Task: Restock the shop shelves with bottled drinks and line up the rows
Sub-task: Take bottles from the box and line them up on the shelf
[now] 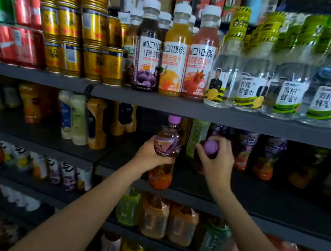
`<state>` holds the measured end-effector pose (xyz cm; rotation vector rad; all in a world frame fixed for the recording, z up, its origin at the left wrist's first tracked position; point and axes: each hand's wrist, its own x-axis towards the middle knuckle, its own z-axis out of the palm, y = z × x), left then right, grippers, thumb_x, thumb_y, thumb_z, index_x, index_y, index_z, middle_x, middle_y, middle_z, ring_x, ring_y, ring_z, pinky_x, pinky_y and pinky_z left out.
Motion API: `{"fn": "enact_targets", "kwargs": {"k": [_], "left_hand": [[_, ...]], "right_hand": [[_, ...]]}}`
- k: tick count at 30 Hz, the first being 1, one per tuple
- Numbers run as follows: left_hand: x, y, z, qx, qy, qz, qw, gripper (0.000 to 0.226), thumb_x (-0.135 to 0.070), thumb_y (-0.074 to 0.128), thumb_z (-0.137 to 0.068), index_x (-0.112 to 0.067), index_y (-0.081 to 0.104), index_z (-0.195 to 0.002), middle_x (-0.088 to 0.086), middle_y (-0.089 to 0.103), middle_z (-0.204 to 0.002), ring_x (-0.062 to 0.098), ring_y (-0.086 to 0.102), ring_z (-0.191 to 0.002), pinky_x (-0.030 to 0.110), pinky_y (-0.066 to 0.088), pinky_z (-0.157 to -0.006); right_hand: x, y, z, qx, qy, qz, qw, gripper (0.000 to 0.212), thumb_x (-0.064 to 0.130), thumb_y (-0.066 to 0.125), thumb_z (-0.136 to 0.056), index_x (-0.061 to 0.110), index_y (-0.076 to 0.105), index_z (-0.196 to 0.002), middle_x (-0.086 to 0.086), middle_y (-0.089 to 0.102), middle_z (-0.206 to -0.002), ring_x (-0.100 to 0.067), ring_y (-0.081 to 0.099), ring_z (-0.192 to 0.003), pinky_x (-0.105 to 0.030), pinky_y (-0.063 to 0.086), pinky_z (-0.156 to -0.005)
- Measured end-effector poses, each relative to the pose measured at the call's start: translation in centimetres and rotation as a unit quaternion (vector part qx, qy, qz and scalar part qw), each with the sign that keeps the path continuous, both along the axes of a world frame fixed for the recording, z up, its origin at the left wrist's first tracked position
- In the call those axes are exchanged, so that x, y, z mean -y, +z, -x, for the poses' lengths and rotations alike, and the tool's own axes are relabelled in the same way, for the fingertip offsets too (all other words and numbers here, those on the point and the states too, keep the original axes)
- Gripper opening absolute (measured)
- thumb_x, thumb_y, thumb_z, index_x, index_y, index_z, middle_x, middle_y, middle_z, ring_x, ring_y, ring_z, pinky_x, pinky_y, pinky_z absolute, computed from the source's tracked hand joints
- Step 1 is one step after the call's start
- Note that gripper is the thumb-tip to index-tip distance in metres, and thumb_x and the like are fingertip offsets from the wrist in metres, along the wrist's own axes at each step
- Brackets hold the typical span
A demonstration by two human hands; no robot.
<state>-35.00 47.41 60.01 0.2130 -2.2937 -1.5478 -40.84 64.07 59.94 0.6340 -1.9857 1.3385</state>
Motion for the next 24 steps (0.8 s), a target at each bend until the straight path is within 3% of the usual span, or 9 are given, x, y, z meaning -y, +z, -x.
{"fn": "enact_targets", "kwargs": {"k": [3,6,9,13,17,20,22,24], "left_hand": [[0.0,-0.1,0.8,0.005,0.001,-0.006,1.000,0.059,-0.013,0.078,-0.069,-0.025,0.051,-0.120,-0.005,0.061,-0.113,0.011,0.054,-0.106,0.026,0.039,-0.090],[0.3,-0.3,1.0,0.002,0.012,-0.023,1.000,0.051,-0.015,0.076,-0.072,-0.030,0.050,-0.113,-0.011,0.058,-0.104,0.008,0.052,-0.100,0.026,0.039,-0.087],[0.3,-0.2,1.3,0.003,0.012,-0.025,1.000,0.054,-0.015,0.076,-0.072,-0.028,0.050,-0.117,-0.009,0.058,-0.105,0.008,0.053,-0.100,0.026,0.039,-0.087],[-0.2,0.1,1.5,0.003,-0.008,-0.031,0.999,0.061,-0.012,0.077,-0.072,-0.021,0.049,-0.125,-0.005,0.059,-0.109,0.012,0.054,-0.102,0.026,0.041,-0.087],[-0.3,-0.1,1.5,0.003,-0.009,-0.049,0.999,0.062,-0.011,0.076,-0.072,-0.023,0.046,-0.125,-0.007,0.054,-0.107,0.012,0.051,-0.105,0.028,0.040,-0.091],[-0.2,-0.3,1.5,0.004,-0.022,-0.053,0.998,0.064,-0.013,0.076,-0.073,-0.025,0.043,-0.126,-0.011,0.054,-0.106,0.009,0.049,-0.105,0.027,0.040,-0.090],[0.0,-0.5,1.6,0.005,-0.019,-0.046,0.999,0.068,-0.016,0.076,-0.073,-0.026,0.040,-0.130,-0.009,0.054,-0.114,0.010,0.049,-0.110,0.028,0.040,-0.094],[0.2,-0.7,1.8,0.007,-0.013,-0.026,1.000,0.073,-0.018,0.076,-0.073,-0.025,0.037,-0.134,-0.003,0.054,-0.124,0.014,0.049,-0.116,0.031,0.039,-0.098]], "right_hand": [[0.0,-2.0,0.7,-0.004,0.002,-0.015,1.000,0.020,0.011,0.073,-0.077,0.007,0.060,-0.092,-0.002,0.061,-0.092,-0.017,0.052,-0.089,-0.029,0.045,-0.079],[-0.9,-1.2,0.9,0.018,-0.002,0.059,0.998,0.014,0.012,0.070,-0.080,0.015,0.057,-0.085,0.001,0.061,-0.086,-0.024,0.060,-0.084,-0.035,0.050,-0.076],[-1.5,0.6,0.5,0.028,-0.018,0.078,0.996,0.018,0.020,0.068,-0.083,0.014,0.051,-0.080,0.002,0.058,-0.077,-0.021,0.057,-0.077,-0.029,0.045,-0.071],[-1.1,2.7,-0.4,0.044,-0.053,0.070,0.995,0.026,0.033,0.067,-0.082,0.010,0.054,-0.085,0.007,0.052,-0.070,-0.005,0.050,-0.063,-0.015,0.035,-0.062],[0.8,4.1,-0.8,0.105,-0.074,0.101,0.986,0.040,0.044,0.067,-0.080,0.009,0.060,-0.098,0.001,0.060,-0.085,-0.013,0.053,-0.080,-0.021,0.035,-0.069],[2.9,4.6,-0.6,0.179,-0.038,0.144,0.972,0.045,0.049,0.068,-0.077,0.007,0.062,-0.093,-0.003,0.061,-0.083,-0.020,0.058,-0.083,-0.025,0.042,-0.072],[4.1,4.9,0.2,0.224,-0.025,0.122,0.967,0.045,0.050,0.069,-0.075,0.007,0.061,-0.085,-0.008,0.064,-0.083,-0.027,0.063,-0.087,-0.029,0.046,-0.073],[4.5,5.4,1.1,0.269,-0.004,0.104,0.958,0.048,0.047,0.072,-0.073,0.008,0.061,-0.098,-0.009,0.065,-0.097,-0.026,0.061,-0.099,-0.031,0.048,-0.083]]}}
